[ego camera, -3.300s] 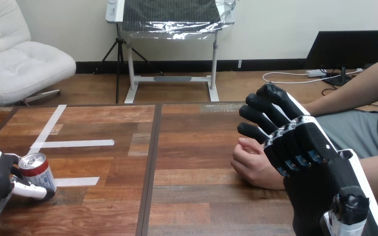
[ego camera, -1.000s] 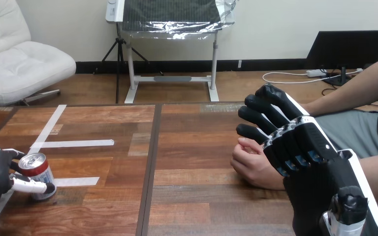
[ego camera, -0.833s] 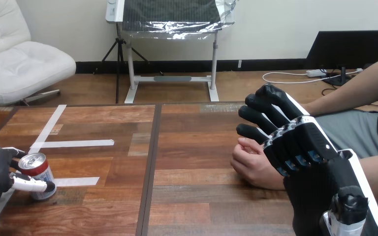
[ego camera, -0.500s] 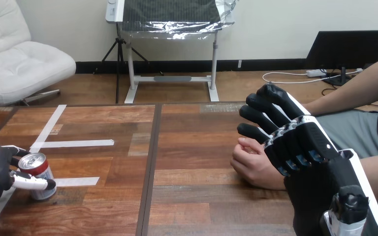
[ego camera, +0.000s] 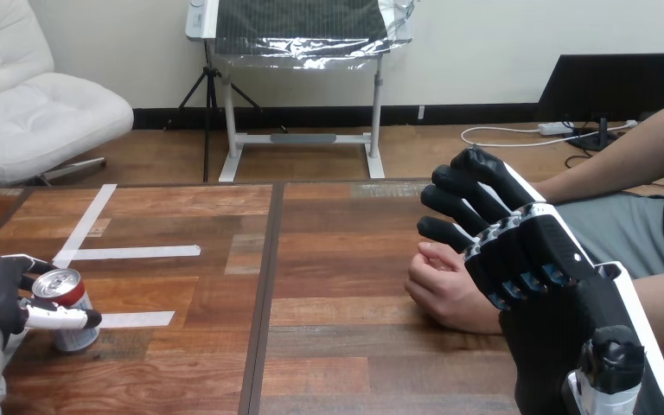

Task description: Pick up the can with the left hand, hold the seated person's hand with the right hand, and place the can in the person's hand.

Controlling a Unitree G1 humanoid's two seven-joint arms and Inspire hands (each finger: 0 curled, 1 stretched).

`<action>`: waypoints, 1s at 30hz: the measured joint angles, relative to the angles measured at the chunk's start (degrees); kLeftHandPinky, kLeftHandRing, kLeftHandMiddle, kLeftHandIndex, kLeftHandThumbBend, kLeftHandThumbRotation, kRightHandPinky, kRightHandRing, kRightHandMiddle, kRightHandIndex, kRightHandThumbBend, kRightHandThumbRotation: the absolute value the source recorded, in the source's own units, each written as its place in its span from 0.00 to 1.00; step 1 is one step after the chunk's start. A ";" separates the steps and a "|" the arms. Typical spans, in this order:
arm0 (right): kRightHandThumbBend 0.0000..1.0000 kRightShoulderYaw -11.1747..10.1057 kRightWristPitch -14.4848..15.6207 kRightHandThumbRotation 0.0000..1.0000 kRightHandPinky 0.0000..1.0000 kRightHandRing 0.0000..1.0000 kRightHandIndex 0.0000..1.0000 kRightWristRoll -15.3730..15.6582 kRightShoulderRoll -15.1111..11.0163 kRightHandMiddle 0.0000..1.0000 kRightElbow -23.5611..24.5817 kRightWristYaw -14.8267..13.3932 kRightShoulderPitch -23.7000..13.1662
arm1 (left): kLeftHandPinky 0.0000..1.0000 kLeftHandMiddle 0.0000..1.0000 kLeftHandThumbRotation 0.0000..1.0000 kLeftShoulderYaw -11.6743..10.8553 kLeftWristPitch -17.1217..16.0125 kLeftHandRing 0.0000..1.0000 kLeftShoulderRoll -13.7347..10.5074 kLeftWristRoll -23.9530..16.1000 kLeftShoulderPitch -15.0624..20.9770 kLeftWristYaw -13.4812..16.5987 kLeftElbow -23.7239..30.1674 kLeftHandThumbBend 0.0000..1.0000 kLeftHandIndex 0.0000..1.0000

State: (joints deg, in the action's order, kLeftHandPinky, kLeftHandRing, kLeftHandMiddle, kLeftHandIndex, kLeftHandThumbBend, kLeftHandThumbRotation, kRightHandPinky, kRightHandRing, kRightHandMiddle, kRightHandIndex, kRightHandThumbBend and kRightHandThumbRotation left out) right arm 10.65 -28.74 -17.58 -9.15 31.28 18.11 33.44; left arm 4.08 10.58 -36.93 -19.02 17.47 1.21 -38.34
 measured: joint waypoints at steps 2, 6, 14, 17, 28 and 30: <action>0.97 0.00 0.00 0.86 0.83 0.87 0.87 0.00 0.00 0.87 0.00 0.01 0.00 | 0.55 0.68 0.13 -0.20 -0.01 0.64 0.18 0.25 0.00 0.16 0.00 0.84 0.69; 0.97 0.01 0.00 0.85 0.83 0.87 0.87 -0.01 0.00 0.87 0.00 0.00 0.00 | 0.55 0.68 0.13 -0.62 -0.07 0.63 0.53 0.46 0.00 0.53 0.00 0.84 0.69; 0.97 0.00 0.00 0.85 0.83 0.87 0.88 -0.09 -0.06 0.87 0.00 0.04 0.00 | 0.50 0.63 0.05 -0.93 -0.06 0.59 1.13 0.44 0.00 1.59 0.00 0.81 0.65; 0.97 0.00 0.00 0.84 0.83 0.87 0.88 -0.12 -0.05 0.87 0.00 0.05 0.00 | 0.49 0.62 0.02 -0.93 -0.06 0.57 1.33 0.40 0.00 2.09 0.00 0.80 0.64; 0.97 0.01 0.00 0.85 0.83 0.87 0.88 -0.12 -0.04 0.88 0.02 0.02 0.01 | 0.42 0.55 0.00 -0.88 -1.01 0.50 1.70 -0.03 0.00 4.31 -0.01 0.78 0.58; 0.97 0.01 0.00 0.85 0.83 0.87 0.88 -0.12 -0.03 0.88 0.04 0.02 0.01 | 0.41 0.55 0.00 -0.83 -1.23 0.49 1.71 -0.12 0.00 4.64 -0.05 0.77 0.57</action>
State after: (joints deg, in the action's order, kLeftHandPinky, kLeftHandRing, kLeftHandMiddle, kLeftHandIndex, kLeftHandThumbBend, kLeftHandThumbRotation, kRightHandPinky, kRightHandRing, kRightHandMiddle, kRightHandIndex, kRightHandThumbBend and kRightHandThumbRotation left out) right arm 10.65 -28.74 -17.70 -9.17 31.31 18.13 33.45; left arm 3.25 9.35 -35.22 -19.14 17.46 5.85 -38.39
